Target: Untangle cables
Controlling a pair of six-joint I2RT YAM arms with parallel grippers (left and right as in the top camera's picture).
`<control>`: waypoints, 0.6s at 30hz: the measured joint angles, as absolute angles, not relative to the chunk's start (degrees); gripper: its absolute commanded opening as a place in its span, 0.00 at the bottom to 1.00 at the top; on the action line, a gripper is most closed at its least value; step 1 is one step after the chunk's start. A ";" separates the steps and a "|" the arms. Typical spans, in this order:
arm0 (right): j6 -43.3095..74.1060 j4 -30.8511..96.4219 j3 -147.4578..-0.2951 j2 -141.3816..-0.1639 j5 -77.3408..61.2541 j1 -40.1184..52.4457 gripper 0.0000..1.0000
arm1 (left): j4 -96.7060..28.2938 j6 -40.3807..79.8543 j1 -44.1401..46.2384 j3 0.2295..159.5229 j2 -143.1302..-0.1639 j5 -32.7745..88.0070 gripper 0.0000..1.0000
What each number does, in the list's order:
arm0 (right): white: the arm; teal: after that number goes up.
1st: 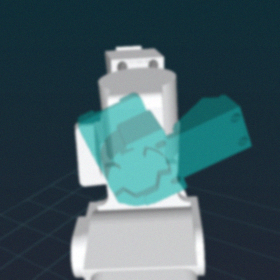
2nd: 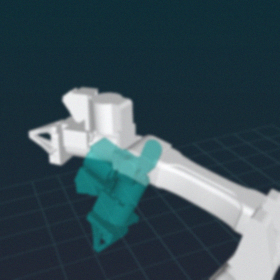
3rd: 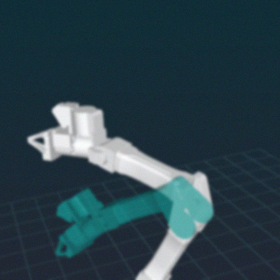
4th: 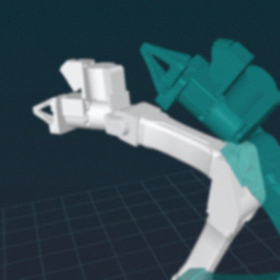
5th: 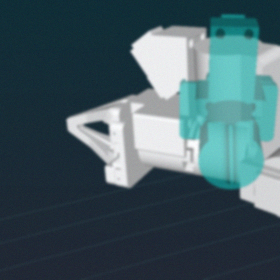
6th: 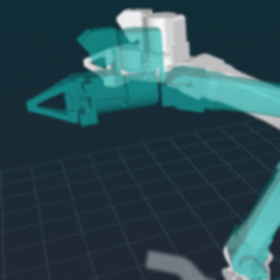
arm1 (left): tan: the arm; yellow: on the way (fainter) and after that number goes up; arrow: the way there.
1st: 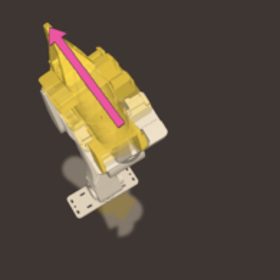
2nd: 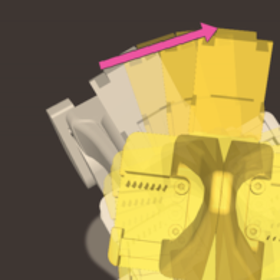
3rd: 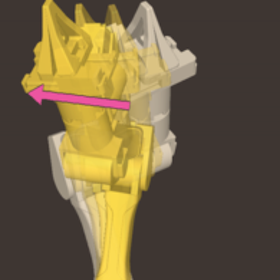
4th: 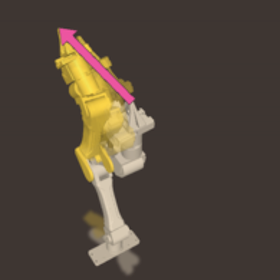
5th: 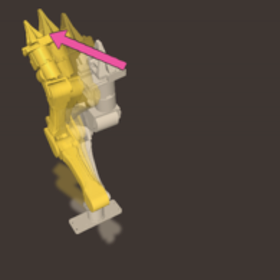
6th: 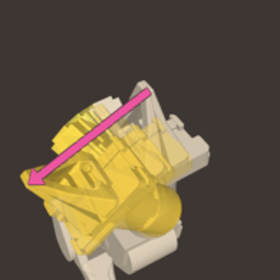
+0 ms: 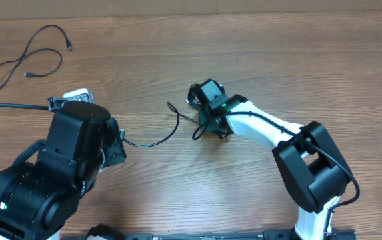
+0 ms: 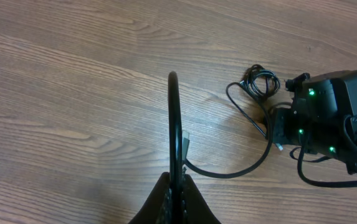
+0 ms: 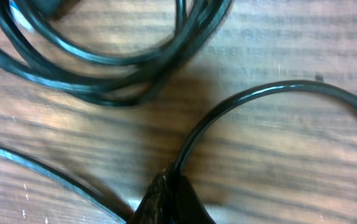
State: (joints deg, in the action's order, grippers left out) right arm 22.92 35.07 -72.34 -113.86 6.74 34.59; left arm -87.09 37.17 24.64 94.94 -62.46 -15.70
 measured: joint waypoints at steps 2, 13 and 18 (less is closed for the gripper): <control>23.81 37.69 -73.21 -113.86 6.57 34.46 0.04 | -87.07 37.17 24.64 94.94 -62.46 -15.70 0.05; 27.42 54.04 -85.58 -96.57 5.93 25.76 0.04 | -86.17 37.23 24.64 94.96 -64.29 -18.50 0.04; 27.86 57.82 -86.72 -83.42 6.81 14.74 0.04 | -86.17 37.36 22.33 94.96 -66.81 -24.29 0.04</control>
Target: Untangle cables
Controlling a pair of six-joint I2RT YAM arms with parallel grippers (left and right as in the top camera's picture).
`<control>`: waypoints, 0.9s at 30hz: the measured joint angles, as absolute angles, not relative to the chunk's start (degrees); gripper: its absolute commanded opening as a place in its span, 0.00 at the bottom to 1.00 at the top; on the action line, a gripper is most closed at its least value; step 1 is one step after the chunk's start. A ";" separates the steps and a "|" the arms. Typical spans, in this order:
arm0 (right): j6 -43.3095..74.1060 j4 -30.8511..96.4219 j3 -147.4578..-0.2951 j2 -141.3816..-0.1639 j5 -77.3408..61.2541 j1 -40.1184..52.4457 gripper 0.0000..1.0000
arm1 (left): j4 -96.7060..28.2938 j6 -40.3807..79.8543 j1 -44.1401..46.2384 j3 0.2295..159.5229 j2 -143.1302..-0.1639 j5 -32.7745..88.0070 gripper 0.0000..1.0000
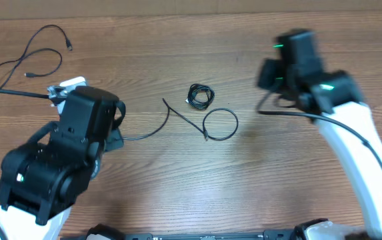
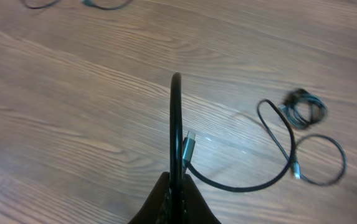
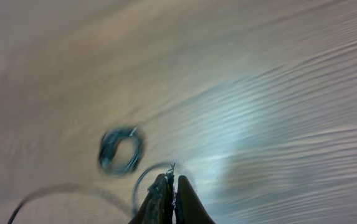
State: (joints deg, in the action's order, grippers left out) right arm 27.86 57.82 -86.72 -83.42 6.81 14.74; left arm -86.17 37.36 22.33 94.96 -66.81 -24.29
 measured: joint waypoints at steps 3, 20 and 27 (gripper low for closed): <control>27.51 59.88 -86.74 -81.12 5.45 8.67 0.18 | -86.19 37.36 18.94 94.96 -67.33 -24.56 0.04; 25.28 58.33 -84.03 -102.74 -4.49 14.17 0.54 | -86.85 37.36 17.52 94.96 -67.68 -23.35 0.04; 20.34 54.37 -84.01 -110.98 -2.37 20.23 0.54 | -86.83 37.36 17.52 94.96 -67.68 -22.96 0.04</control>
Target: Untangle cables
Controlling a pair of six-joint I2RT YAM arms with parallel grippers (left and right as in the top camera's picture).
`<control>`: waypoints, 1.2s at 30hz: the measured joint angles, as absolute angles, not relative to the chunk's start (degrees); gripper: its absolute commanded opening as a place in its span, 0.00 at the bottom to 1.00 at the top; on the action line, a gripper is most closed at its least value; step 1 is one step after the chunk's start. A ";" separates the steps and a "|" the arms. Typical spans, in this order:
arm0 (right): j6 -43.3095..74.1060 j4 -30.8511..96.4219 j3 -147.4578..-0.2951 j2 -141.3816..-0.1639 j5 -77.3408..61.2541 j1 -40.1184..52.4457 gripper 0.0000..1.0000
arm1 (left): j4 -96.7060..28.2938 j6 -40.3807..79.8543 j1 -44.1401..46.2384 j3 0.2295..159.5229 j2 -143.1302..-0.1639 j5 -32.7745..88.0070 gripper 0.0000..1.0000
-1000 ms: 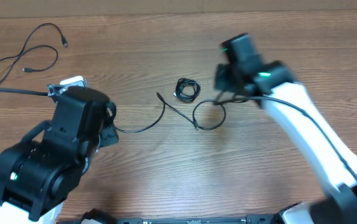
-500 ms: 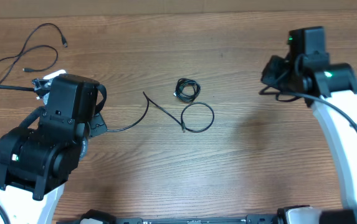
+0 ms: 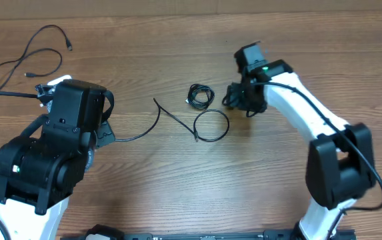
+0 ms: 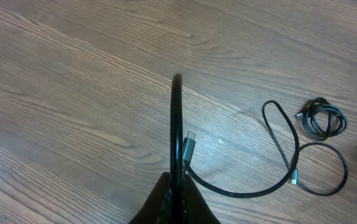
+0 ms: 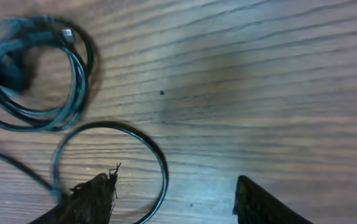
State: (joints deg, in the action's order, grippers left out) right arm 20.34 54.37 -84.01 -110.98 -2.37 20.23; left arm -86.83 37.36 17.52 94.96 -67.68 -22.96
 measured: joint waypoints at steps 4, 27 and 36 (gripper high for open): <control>17.06 53.65 -83.99 -115.98 -2.02 21.28 0.48 | -86.83 37.36 17.52 94.96 -67.68 -22.96 0.04; 14.44 48.69 -80.97 -118.43 -0.97 25.06 0.04 | -86.56 37.36 17.52 94.96 -67.68 -22.96 0.04; 19.64 53.60 -80.99 -116.49 -1.52 25.06 0.04 | -85.34 37.34 17.52 94.96 -67.68 -22.65 0.04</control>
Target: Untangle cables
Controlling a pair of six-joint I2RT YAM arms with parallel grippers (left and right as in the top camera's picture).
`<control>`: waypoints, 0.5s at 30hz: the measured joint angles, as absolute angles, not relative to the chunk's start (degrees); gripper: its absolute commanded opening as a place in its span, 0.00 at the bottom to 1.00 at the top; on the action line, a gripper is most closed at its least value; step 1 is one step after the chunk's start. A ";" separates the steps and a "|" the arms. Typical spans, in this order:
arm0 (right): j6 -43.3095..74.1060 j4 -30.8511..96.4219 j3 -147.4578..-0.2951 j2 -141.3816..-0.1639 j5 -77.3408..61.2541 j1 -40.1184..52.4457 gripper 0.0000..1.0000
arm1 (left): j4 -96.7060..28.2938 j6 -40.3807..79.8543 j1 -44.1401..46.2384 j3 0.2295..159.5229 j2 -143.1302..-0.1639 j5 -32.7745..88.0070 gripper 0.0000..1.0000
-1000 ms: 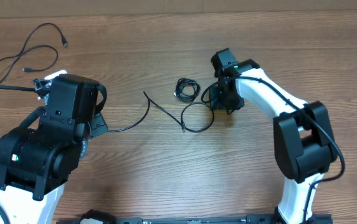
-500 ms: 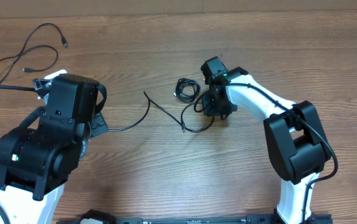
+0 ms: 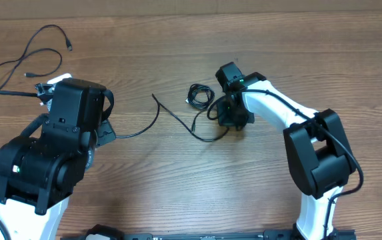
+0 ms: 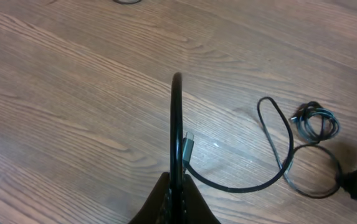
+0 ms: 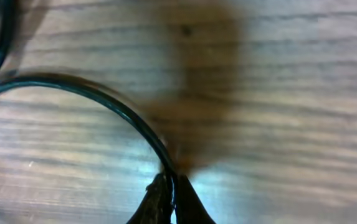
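A long black cable (image 3: 177, 119) lies across the table's middle and ends in a loop (image 3: 211, 137). My left gripper (image 4: 177, 180) is shut on its left end, which arcs up from the fingers, with the plug (image 4: 187, 146) hanging beside them; in the overhead view the left gripper (image 3: 109, 133) sits under the big black wrist. My right gripper (image 5: 171, 186) is shut on the strand of the loop (image 5: 91, 93), low on the table; overhead, the right gripper (image 3: 231, 119) is just right of a small coiled cable (image 3: 201, 97). That coil (image 4: 318, 121) lies apart from the long cable.
Another thin black cable (image 3: 24, 57) lies loose at the far left corner. A white block (image 3: 57, 83) pokes out behind the left arm. The right arm (image 3: 291, 127) reaches in from the right over the wooden table (image 3: 177, 193).
My right gripper was open beside the loop, right of the coil. Now it is lower, further left and shut on the loop's strand. The left gripper still holds the cable end in the same place.
At first my right gripper was shut on cable next to the coil, with my left holding the other end. Then the right was far off to the right and the loop lay free of the coil. Later it was open near the loop; now it grips it.
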State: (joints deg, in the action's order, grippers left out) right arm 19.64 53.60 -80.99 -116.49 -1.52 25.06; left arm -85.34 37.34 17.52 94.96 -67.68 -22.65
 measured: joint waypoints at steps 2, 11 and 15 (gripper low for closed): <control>19.94 55.09 -80.99 -111.18 -1.67 24.99 0.04 | -84.66 37.34 17.52 94.96 -67.68 -22.50 0.04; 24.01 60.10 -81.65 -84.77 6.39 21.67 0.04 | -83.74 37.12 15.81 94.96 -67.68 -22.04 0.04; 24.71 60.05 -81.65 -81.12 7.75 21.37 0.15 | -81.36 37.10 13.61 94.96 -67.68 -19.73 0.04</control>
